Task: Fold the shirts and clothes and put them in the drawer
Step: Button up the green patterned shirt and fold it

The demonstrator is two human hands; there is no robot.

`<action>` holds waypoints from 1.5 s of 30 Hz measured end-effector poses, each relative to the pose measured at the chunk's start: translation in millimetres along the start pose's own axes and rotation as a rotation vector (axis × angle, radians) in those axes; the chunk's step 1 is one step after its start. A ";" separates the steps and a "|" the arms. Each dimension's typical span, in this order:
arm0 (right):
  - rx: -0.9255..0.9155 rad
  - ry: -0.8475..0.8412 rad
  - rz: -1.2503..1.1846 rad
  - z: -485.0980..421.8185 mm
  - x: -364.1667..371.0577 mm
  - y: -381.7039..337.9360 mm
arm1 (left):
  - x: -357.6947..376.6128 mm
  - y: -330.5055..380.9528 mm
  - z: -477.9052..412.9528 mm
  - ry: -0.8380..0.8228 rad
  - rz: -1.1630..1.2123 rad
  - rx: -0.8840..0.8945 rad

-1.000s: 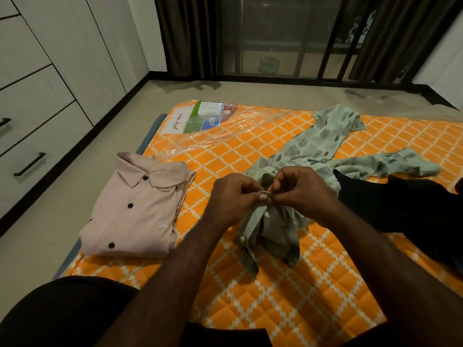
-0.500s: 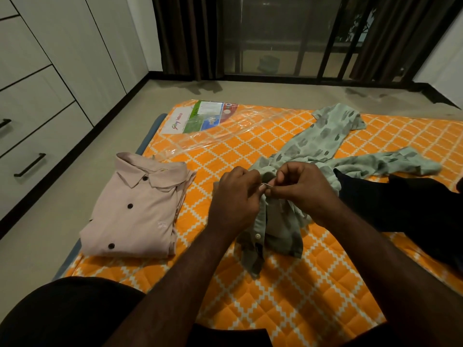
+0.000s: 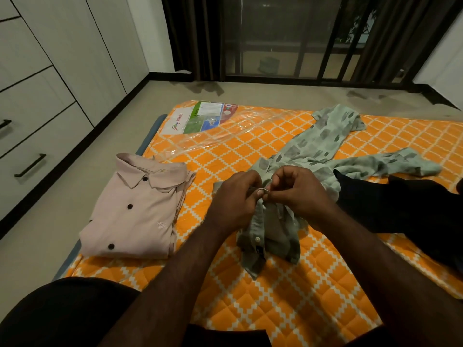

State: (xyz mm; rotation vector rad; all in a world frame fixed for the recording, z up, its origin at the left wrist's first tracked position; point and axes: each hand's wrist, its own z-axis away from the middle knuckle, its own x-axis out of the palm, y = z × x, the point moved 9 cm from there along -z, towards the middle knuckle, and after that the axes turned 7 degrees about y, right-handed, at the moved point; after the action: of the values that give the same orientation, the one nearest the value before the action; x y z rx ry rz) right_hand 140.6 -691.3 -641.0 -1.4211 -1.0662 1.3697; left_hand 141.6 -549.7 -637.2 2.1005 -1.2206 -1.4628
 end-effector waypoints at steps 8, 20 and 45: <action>0.083 -0.021 -0.125 -0.2 2.5 3.5 | -2.0 9.8 4.4 0.061 -0.092 0.052; 0.203 -0.003 -0.241 3.4 0.2 9.2 | -18.5 -1.0 -2.0 0.204 0.112 -0.046; 0.367 0.152 -0.716 0.6 -2.5 23.6 | 11.5 -24.7 8.7 -0.109 0.214 -0.449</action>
State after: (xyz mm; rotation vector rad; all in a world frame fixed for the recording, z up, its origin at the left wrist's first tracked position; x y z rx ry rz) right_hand 140.1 -699.8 -663.1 -0.7449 -1.0180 0.8560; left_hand 146.9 -542.2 -664.2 1.5660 -0.9996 -1.5903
